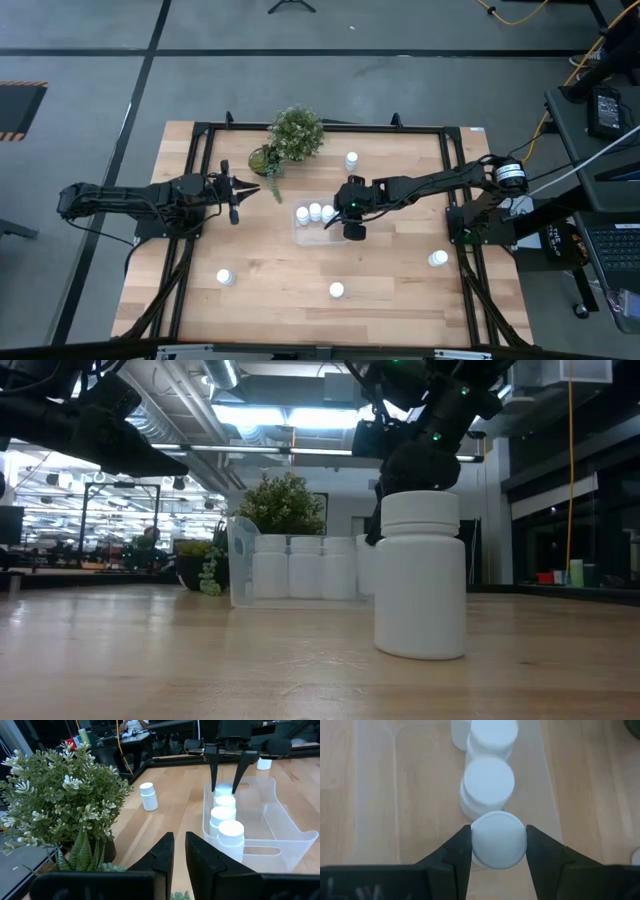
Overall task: Pick and place pill bottles into a basket
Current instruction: Put the pill bottle into the bin
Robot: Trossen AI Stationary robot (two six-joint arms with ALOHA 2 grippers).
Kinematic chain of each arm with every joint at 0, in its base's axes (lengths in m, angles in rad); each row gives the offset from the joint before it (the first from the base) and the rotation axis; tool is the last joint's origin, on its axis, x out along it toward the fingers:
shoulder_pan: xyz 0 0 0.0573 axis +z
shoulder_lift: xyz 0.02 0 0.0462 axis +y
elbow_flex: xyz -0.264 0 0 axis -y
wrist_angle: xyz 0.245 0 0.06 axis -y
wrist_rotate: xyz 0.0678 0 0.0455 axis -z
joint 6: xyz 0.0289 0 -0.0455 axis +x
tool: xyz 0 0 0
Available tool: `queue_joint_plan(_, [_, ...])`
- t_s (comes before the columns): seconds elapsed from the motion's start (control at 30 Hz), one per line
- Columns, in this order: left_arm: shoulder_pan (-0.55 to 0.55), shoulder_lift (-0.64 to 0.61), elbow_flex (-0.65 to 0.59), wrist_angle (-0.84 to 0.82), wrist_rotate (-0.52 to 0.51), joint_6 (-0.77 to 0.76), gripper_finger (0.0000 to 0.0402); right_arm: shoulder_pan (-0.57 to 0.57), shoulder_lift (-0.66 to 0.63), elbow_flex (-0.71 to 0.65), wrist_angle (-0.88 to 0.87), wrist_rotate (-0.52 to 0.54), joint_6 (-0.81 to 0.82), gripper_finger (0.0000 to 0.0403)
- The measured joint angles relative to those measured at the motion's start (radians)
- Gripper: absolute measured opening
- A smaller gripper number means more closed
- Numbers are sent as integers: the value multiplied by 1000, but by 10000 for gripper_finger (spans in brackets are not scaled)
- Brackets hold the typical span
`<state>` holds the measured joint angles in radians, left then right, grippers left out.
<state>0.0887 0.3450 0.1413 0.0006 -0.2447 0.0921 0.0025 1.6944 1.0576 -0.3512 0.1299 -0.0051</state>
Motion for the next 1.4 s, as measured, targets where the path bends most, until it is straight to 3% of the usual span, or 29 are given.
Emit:
queue_joint_plan(0.3, [0, 0, 0, 3, 0, 0, 42, -1, 0, 0, -11, 0, 0, 150])
queue_joint_plan(0.53, [0, 0, 0, 3, 1, 0, 41, -1, 0, 0, -11, 1, 2, 187])
queue_joint_plan(1.4, [0, 0, 0, 3, 1, 0, 43, -1, 0, 0, -4, 1, 2, 154])
